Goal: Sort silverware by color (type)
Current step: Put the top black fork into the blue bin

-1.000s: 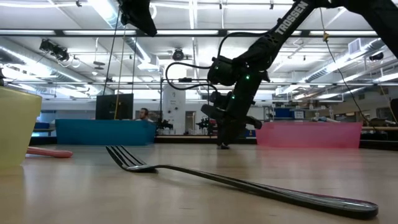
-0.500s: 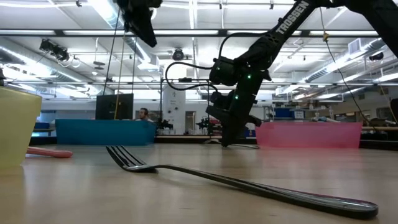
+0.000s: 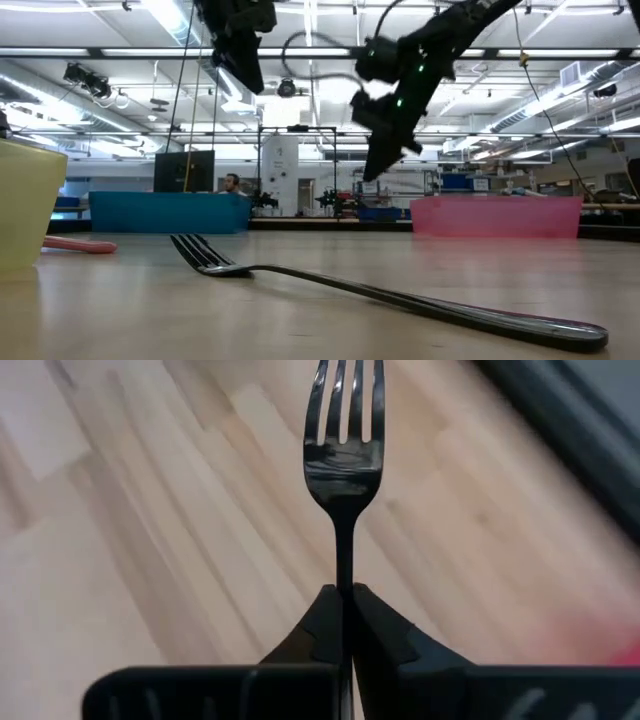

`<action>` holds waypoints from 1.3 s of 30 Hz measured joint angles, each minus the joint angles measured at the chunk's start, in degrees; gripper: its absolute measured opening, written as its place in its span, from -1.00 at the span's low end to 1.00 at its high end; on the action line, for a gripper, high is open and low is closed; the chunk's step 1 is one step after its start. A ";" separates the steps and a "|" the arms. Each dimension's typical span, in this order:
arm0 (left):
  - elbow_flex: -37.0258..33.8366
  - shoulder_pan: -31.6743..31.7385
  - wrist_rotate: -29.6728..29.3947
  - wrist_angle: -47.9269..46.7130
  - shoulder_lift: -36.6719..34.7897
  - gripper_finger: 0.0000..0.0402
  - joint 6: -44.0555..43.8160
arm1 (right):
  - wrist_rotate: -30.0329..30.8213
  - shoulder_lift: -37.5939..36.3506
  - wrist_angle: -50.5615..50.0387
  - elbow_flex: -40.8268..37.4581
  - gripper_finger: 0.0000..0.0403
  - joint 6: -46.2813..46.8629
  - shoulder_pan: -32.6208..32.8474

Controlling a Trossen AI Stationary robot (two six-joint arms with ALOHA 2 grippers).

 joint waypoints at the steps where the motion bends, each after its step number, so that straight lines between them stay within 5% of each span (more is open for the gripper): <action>1: 0.00 0.00 0.00 0.32 0.40 -0.56 -0.26 | 0.37 -1.46 -0.60 0.02 -0.94 -0.49 0.05; 7: 0.00 -0.09 1.17 5.11 3.37 -0.56 -1.26 | 1.29 -11.38 -2.15 0.07 -0.94 -4.51 0.39; 17: 0.00 -0.09 5.32 20.34 9.51 -0.56 -3.12 | 13.96 -26.85 -5.23 0.17 -0.94 -9.33 3.04; 22: 0.01 -0.45 12.87 32.19 11.68 -0.56 -2.83 | 19.98 -31.99 -5.20 0.18 -0.94 -12.58 5.63; 32: 0.02 -3.99 16.02 52.19 16.69 -0.56 -2.73 | 30.82 -34.38 -7.06 0.22 -0.94 -19.87 13.59; 39: 0.02 -8.52 16.01 56.89 20.81 -0.56 -3.06 | 41.52 -32.48 -15.49 0.20 -0.94 -14.81 22.99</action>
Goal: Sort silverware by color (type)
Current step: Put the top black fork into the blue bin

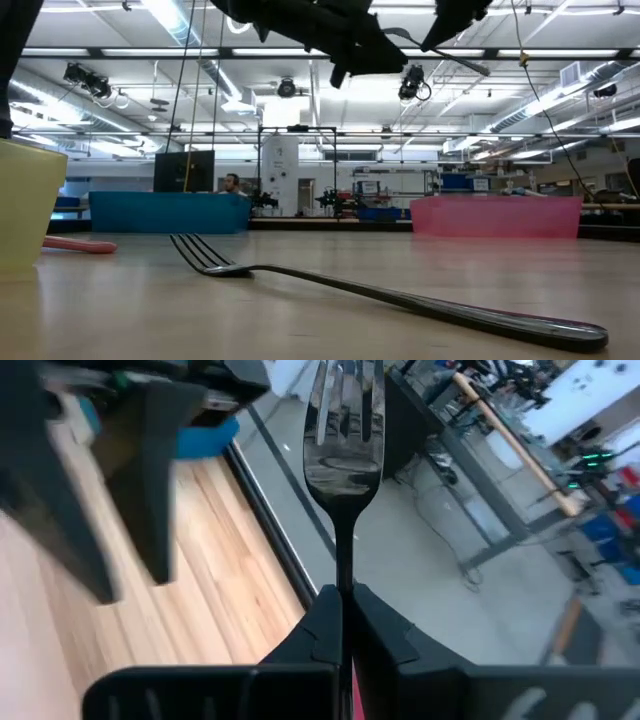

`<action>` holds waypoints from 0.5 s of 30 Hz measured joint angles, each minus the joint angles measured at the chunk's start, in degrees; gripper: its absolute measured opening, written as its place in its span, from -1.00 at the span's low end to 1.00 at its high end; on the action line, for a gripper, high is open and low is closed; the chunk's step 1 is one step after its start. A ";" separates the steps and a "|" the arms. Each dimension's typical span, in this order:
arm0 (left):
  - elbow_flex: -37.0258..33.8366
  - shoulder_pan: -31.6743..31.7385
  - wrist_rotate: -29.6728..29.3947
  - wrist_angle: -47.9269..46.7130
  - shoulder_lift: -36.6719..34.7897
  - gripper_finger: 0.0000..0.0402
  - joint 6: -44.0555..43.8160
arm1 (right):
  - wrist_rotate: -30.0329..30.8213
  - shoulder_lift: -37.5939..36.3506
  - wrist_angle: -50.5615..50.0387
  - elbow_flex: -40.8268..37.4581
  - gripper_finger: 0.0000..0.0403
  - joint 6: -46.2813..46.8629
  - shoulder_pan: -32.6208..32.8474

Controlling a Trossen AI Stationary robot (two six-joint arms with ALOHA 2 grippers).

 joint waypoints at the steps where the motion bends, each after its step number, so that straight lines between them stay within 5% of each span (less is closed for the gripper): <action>1: 0.00 -0.58 0.00 0.29 0.35 -0.56 0.05 | 1.99 0.29 -1.55 0.00 -0.94 1.16 1.44; 15: -1.64 -1.49 -0.30 0.31 3.87 -0.56 -0.58 | 13.15 0.43 -11.92 0.00 -0.94 19.47 11.64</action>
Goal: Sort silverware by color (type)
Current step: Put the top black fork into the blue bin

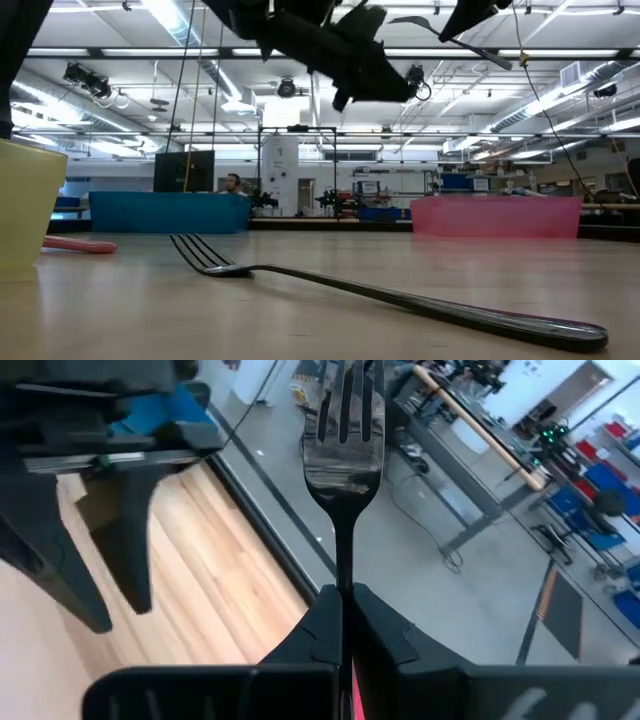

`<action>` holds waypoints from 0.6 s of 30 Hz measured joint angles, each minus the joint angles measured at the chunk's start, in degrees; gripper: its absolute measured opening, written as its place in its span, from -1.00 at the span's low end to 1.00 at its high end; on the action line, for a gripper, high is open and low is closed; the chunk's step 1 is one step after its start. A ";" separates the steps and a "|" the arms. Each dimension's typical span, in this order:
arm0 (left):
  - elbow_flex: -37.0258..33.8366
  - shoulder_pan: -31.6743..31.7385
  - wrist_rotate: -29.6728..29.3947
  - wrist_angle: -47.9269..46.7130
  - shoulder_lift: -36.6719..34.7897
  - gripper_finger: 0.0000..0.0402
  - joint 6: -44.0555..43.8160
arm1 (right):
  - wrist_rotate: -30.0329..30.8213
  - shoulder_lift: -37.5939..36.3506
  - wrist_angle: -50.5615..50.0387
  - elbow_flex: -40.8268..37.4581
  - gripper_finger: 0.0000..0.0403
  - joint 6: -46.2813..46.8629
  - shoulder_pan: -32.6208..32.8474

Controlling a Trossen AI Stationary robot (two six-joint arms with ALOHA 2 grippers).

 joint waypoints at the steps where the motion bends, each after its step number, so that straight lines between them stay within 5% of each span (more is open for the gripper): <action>1: -1.53 0.02 0.02 1.25 -0.10 -0.56 -0.08 | 0.36 -0.02 -1.03 0.00 -0.94 1.33 0.28; 7: -13.89 2.11 -0.02 9.68 -3.96 -0.56 -2.50 | 1.69 0.12 -3.82 -0.45 -0.94 7.99 1.42; 18: -26.82 2.47 5.02 41.38 -6.08 -0.56 -2.40 | 2.69 1.73 16.74 -10.52 -0.94 0.68 1.43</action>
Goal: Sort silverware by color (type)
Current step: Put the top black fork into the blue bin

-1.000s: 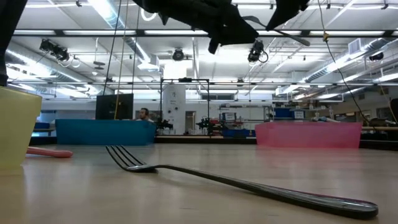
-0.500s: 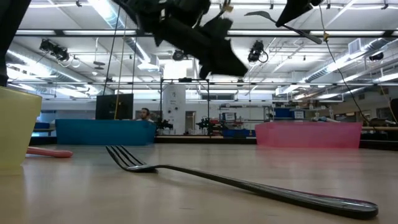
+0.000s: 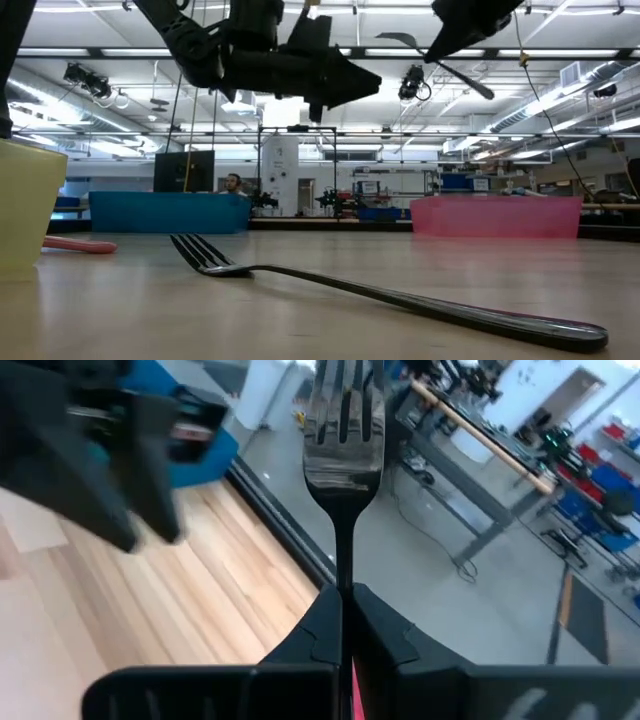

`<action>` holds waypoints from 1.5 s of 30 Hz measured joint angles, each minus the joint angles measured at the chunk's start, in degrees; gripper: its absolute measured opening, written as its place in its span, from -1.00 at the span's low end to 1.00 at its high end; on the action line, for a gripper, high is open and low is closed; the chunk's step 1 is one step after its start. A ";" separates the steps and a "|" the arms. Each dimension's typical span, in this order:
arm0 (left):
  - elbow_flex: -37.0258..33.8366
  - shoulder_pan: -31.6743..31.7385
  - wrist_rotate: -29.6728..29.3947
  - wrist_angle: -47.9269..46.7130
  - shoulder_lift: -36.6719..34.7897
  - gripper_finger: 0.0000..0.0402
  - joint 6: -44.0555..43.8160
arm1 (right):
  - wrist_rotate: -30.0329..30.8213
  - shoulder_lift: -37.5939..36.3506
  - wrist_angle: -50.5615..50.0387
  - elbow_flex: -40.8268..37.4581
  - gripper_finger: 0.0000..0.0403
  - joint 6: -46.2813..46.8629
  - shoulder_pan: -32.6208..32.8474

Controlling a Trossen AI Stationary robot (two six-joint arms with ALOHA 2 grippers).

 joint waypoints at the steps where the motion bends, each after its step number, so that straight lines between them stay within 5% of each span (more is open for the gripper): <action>1: -0.06 0.04 -0.04 0.40 0.07 -0.56 -0.40 | -0.17 0.28 3.28 -1.12 -0.94 -1.93 0.02; 10: 1.98 -1.73 -0.08 4.55 0.13 -0.56 -2.78 | -0.26 3.93 29.73 -7.77 -0.94 -20.55 0.00; 45: 2.02 -2.78 -6.40 6.39 0.18 -0.56 -7.55 | -3.45 5.15 33.89 -7.84 -0.93 -19.21 -0.20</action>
